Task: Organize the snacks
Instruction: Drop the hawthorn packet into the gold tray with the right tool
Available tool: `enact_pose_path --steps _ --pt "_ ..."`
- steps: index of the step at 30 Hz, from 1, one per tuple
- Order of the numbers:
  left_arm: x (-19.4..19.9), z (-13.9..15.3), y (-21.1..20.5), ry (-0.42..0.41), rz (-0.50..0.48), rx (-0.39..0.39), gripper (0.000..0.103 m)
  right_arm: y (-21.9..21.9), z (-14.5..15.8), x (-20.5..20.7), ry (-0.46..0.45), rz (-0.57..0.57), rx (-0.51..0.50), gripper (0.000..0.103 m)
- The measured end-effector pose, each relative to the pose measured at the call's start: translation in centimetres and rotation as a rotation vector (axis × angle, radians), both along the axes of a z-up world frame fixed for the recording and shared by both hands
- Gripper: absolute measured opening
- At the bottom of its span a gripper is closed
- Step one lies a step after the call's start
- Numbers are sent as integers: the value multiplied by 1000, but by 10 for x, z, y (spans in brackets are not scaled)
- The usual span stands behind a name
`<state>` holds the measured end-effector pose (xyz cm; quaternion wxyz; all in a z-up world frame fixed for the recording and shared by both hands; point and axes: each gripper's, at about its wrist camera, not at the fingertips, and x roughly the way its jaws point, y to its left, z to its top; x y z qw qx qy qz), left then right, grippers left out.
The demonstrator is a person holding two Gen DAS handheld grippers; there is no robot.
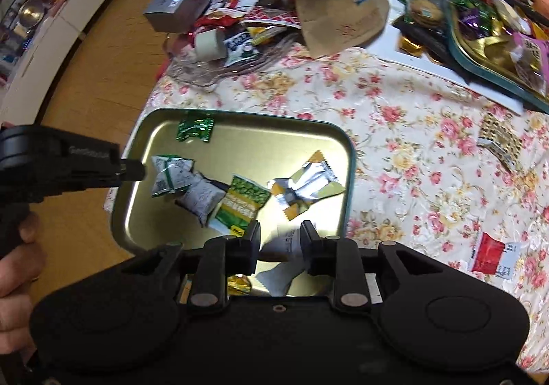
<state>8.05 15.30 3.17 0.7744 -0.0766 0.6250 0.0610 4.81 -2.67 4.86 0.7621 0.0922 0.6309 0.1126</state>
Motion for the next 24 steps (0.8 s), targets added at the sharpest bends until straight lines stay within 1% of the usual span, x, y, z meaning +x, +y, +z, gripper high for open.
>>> enact_pose_path --steps 1,4,9,19,24 --pt "0 0 -1 1 -6 -2 32 0 1 0 3 5 14 34" --pt "0 0 -5 3 -23 0 32 -3 2 0 11 0 42 34" --pt "-1 -3 -11 12 -48 2 32 -11 0 3 20 -38 13 34" --pt "-1 -5 -36 24 -112 16 32 -35 -17 6 101 -135 -28 34" --pt "0 -9 -59 37 -171 56 32 -57 -25 6 157 -210 -57 34"
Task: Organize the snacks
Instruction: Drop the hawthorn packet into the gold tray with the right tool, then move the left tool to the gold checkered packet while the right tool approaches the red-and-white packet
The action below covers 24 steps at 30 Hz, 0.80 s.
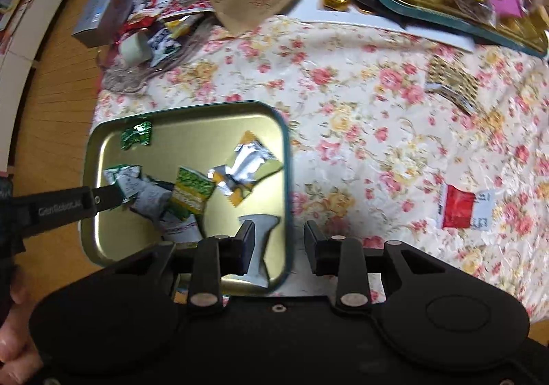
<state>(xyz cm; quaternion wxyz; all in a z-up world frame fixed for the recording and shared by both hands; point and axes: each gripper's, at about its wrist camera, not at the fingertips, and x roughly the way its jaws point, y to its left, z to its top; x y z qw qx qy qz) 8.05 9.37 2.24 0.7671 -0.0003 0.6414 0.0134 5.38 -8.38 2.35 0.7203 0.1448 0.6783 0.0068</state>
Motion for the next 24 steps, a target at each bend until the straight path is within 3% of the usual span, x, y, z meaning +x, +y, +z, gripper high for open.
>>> enact_pose_path --steps 11,24 --pt "-1 -8 -66 23 -131 17 32 -76 -3 -14 70 -202 -10 34" --pt "-12 -14 -145 -15 -292 4 32 -150 -6 -45 101 -329 -6 34"
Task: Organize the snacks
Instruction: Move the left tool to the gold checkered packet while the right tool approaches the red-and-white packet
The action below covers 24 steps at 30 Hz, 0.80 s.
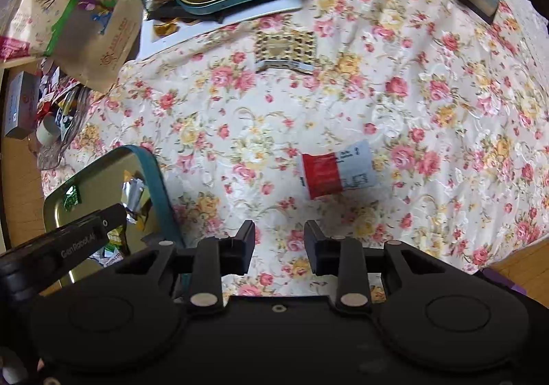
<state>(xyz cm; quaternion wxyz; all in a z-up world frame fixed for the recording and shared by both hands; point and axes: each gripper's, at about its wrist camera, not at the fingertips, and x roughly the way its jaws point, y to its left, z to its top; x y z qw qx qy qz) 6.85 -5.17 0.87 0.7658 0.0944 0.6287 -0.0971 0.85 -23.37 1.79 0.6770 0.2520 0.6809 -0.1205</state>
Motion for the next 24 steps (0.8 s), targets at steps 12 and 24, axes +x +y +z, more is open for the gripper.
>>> enact_pose_path --steps 12,24 --pt "8 1 -76 -90 -112 -24 32 -60 -19 -30 54 -132 34 34" --pt "64 -32 -156 -107 -100 -55 32 -82 -31 -36 96 -209 62 34"
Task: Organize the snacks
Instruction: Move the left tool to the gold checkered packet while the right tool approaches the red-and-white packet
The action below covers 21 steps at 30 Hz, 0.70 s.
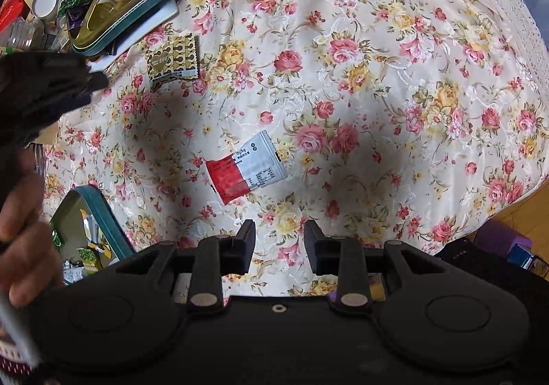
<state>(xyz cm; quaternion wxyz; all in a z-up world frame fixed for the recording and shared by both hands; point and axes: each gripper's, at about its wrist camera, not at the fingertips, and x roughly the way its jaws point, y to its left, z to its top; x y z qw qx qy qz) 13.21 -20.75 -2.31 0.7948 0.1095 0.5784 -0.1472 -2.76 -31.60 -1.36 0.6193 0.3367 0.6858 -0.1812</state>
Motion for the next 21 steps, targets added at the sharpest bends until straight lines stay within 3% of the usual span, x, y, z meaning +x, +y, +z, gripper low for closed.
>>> enact_pose_path --steps 10,21 --pt "13 -35 -44 -47 -94 40 32 -10 0 1 2 -14 -26 34" --pt "5 -58 5 104 -33 81 32 -6 7 5 -17 7 -34 34"
